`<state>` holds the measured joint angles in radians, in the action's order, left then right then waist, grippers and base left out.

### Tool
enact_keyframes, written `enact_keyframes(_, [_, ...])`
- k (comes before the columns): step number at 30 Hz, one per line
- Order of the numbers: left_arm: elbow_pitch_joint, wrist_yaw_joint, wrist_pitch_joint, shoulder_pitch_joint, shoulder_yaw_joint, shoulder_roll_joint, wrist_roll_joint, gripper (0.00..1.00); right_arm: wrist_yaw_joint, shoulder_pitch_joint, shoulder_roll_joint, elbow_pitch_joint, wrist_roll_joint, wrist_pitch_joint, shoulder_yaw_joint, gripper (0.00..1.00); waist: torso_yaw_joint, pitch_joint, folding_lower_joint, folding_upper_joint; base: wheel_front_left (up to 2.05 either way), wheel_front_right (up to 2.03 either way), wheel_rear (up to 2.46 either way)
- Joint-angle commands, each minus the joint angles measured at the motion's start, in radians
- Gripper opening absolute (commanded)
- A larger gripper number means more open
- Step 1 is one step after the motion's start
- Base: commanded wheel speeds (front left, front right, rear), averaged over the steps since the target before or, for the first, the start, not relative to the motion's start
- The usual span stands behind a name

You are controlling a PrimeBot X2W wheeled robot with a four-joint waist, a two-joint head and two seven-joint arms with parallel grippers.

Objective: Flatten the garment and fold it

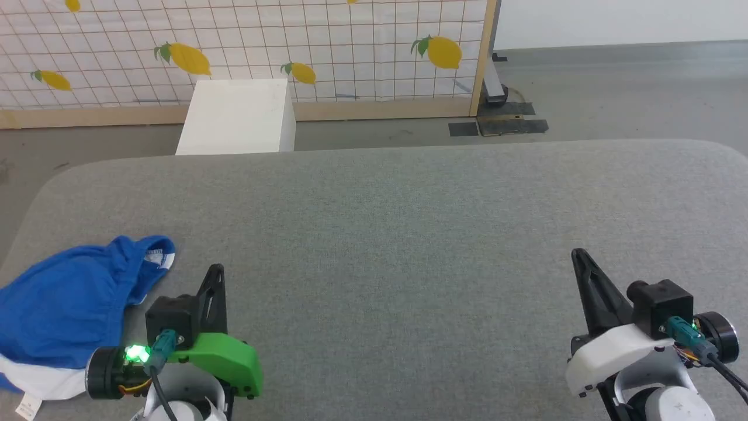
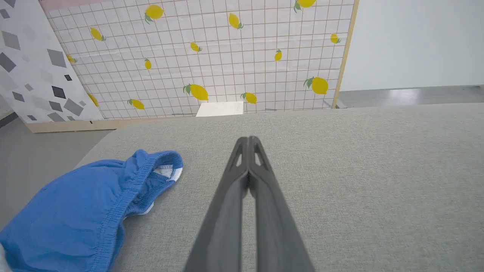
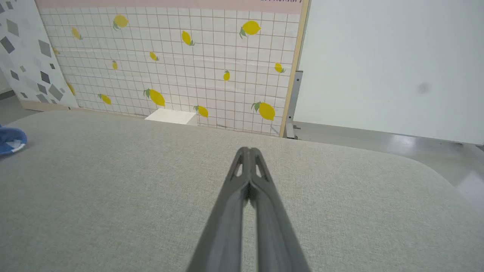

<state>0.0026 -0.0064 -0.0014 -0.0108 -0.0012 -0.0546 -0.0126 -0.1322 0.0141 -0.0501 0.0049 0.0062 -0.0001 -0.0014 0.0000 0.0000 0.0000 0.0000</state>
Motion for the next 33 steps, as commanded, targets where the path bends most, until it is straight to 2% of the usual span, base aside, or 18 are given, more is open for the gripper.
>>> enact_keyframes(1, [-0.003,0.006,0.001,0.011,0.001,0.004,0.013,0.0,0.002,-0.014,0.0,-0.005,-0.006,0.0,0.001,0.0,0.0,0.0,0.0,0.0,0.0,0.0,0.0])
enact_keyframes(25, [-0.003,0.006,0.001,0.011,0.001,0.004,0.013,0.0,0.002,-0.014,0.0,-0.005,-0.006,0.0,0.001,0.0,0.0,0.0,0.0,0.0,0.0,0.0,0.0])
enact_keyframes(26, [0.0,0.0,0.0,0.0,0.0,0.0,-0.001,1.0,0.0,0.0,0.0,0.0,0.0,0.0,0.0,1.0,0.0,0.0,0.0,0.0,0.0,0.0,0.0])
enact_keyframes(33, [0.008,0.001,-0.008,0.001,-0.007,0.0,-0.01,1.0,0.0,-0.005,0.0,0.008,0.011,-0.008,-0.001,1.0,0.0,0.0,0.0,0.0,0.0,0.0,0.0])
